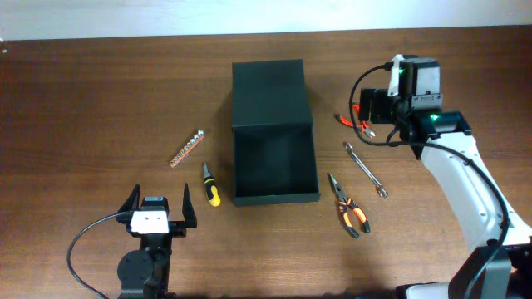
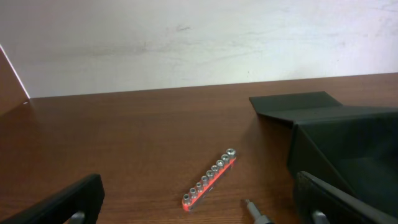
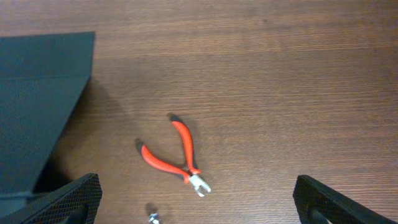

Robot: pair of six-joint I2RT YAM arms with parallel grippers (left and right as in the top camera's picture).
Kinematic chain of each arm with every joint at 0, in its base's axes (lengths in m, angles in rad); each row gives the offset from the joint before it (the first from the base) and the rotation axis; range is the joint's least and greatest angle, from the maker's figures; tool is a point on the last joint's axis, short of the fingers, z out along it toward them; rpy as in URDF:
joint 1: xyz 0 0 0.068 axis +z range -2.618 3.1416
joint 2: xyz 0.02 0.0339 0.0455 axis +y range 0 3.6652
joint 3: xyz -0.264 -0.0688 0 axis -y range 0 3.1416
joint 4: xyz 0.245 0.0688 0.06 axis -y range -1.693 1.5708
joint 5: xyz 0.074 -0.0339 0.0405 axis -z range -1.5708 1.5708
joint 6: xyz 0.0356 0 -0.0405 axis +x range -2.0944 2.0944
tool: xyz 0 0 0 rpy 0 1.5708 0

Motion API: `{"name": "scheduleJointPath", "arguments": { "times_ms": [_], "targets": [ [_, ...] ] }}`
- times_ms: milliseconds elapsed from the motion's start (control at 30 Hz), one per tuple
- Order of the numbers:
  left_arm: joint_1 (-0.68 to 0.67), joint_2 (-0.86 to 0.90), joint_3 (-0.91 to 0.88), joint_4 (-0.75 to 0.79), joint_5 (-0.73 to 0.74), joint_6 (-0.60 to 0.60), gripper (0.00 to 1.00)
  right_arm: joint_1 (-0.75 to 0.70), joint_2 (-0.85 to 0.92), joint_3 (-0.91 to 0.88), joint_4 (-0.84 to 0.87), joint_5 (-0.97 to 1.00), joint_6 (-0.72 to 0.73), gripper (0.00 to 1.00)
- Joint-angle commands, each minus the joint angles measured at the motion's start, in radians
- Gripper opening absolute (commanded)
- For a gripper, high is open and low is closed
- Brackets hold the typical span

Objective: Pack container
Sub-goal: 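Lower the right gripper over the red-handled cutters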

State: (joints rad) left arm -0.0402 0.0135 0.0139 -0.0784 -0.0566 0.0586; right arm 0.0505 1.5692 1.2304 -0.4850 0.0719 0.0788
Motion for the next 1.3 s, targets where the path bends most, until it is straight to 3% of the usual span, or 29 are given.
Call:
{"name": "scheduleJointPath", "arguments": {
  "times_ms": [0,433,800,1033,1267],
  "targets": [
    [-0.003,-0.007,-0.005,0.000,0.008,-0.002,0.99,-0.022,0.030,0.047,0.002,-0.016,0.010,0.99],
    [-0.003,-0.007,-0.005,0.000,0.008,-0.002,0.99,-0.033,0.219,0.079,0.033,-0.008,0.006,0.99],
    [-0.003,-0.007,-0.005,0.000,0.008,-0.002,0.99,-0.036,0.269,0.101,0.019,-0.013,0.007,0.99],
    [-0.003,-0.007,-0.005,0.000,0.008,-0.002,0.99,-0.065,0.322,0.312,-0.163,-0.016,0.007,0.99],
    [-0.003,-0.007,-0.005,0.000,0.008,-0.002,0.99,-0.065,0.541,0.610,-0.395,-0.034,0.003,0.99]
  ]
}}
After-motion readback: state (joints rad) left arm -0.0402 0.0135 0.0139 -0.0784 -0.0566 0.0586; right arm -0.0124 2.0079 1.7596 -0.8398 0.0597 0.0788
